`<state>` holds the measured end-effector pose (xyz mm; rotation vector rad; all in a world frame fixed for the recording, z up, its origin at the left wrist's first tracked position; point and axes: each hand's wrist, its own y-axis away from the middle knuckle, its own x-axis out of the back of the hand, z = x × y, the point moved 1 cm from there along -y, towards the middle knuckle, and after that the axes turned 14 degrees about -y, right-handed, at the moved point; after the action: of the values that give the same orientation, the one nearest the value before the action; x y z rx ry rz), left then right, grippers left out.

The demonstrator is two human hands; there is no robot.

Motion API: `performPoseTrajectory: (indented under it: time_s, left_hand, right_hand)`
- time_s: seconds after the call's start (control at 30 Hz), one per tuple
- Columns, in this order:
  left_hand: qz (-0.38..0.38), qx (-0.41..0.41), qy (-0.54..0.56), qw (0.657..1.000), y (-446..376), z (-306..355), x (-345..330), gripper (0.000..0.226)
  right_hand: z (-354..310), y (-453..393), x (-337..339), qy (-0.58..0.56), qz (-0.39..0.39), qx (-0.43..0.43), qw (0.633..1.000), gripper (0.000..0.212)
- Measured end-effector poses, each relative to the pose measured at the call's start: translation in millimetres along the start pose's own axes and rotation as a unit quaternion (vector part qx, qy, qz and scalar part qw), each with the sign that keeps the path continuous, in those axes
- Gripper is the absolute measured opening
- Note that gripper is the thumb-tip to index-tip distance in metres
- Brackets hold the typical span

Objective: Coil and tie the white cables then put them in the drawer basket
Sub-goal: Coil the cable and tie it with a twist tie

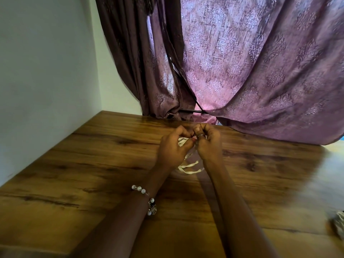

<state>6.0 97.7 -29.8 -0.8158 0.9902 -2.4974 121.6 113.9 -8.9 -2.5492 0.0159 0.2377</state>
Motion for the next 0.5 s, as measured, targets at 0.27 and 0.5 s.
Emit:
performPoseTrajectory:
  time_s: [0.27,0.5]
  left_hand:
    - [-0.016,0.046,0.054,0.997,-1,2,-5,0.009]
    - [-0.04,0.097,0.089,0.99,-4,-14,-2,0.035]
  right_hand:
    - [-7,-2,6,-0.039,0.021,-0.053,0.998,0.029]
    - [-14,-3,9,-0.043,-0.08,-0.054,0.994,0.02]
